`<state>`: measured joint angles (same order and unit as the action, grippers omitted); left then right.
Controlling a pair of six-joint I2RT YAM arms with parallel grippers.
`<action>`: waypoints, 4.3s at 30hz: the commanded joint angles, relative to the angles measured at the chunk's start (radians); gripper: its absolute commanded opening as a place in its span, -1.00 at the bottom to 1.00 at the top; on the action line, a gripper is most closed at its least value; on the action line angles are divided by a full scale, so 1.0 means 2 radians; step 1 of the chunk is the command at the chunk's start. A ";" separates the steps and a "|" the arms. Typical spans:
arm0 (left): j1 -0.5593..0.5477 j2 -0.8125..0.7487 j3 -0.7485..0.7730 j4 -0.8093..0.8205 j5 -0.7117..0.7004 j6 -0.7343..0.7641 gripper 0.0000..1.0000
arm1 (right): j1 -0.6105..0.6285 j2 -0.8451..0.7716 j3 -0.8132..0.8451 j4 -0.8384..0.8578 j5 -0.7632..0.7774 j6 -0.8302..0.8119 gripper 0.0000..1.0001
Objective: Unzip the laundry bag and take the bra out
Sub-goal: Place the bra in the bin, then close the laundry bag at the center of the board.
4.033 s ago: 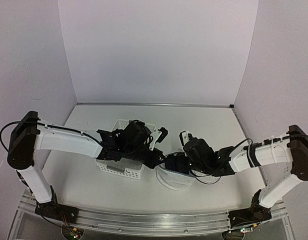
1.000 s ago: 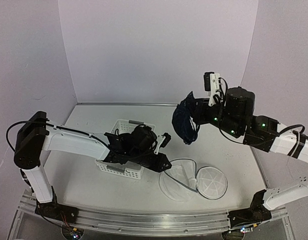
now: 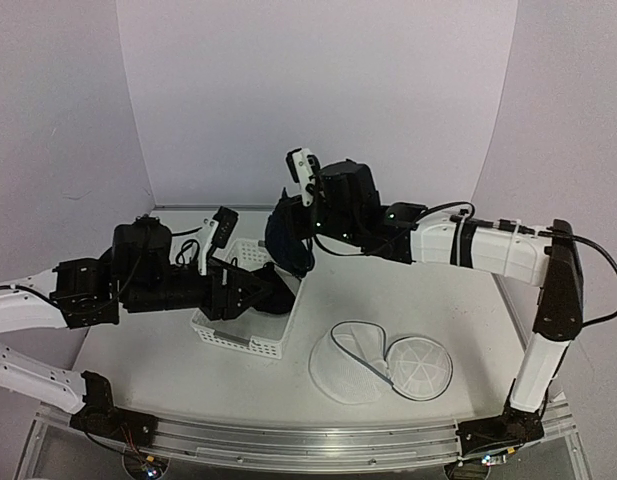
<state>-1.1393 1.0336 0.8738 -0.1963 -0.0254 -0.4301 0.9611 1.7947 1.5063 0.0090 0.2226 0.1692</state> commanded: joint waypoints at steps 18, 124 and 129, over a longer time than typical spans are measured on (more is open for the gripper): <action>0.000 -0.089 0.003 -0.065 -0.087 0.027 0.18 | -0.003 0.218 0.160 -0.055 -0.016 -0.094 -1.00; 0.437 0.059 0.018 -0.042 0.000 -0.067 0.95 | -0.326 -0.401 -0.574 -0.243 -0.174 0.306 0.33; 0.437 0.063 0.019 -0.042 0.003 -0.065 0.95 | -0.326 -0.408 -0.578 -0.241 -0.178 0.310 0.26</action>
<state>-0.2653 1.1828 0.9005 -0.3126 -0.0280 -0.5747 0.3145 0.9966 0.3527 -0.4965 -0.1246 0.7689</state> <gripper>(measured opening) 0.974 0.641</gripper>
